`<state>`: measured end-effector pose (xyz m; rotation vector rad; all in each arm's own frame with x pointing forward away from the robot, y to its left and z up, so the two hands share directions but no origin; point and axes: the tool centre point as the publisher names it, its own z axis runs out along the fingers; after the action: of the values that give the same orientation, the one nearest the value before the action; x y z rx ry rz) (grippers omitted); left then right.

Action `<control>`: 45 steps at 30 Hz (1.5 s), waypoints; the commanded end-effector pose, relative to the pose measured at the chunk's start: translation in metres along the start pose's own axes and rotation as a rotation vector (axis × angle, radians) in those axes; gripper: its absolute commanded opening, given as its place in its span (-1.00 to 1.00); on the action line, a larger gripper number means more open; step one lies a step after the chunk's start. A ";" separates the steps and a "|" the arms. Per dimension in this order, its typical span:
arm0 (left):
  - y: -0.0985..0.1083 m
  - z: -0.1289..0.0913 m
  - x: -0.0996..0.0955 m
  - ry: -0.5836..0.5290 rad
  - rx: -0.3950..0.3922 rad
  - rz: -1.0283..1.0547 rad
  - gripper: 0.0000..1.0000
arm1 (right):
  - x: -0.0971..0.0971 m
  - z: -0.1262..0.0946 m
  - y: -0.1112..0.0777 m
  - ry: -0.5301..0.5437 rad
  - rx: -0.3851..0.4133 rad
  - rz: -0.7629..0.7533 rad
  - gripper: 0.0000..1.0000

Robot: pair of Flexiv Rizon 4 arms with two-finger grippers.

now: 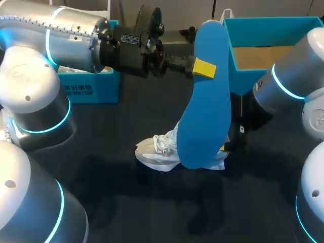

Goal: Take the shoe out of the shoebox, open the shoe tongue, remove and reinsert the insole, then place the shoe into the shoebox

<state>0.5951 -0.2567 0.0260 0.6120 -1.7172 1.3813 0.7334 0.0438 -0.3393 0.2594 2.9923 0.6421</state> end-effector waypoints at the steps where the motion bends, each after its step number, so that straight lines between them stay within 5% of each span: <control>1: -0.001 0.001 0.000 0.000 -0.002 0.000 -1.00 | 0.004 -0.024 0.000 0.016 0.093 -0.004 1.00; 10: -0.001 0.001 0.000 0.000 -0.002 0.000 -1.00 | -0.002 -0.032 -0.003 0.037 0.247 -0.059 1.00; 19: -0.001 0.001 0.000 0.000 -0.002 0.000 -1.00 | -0.007 -0.033 0.001 -0.013 0.318 -0.105 1.00; 45: -0.001 0.001 0.000 0.000 -0.002 0.000 -1.00 | -0.012 -0.024 0.005 -0.004 0.312 -0.068 1.00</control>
<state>0.5951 -0.2567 0.0260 0.6119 -1.7172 1.3813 0.7435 0.0353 -0.3139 0.1728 3.0722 0.1706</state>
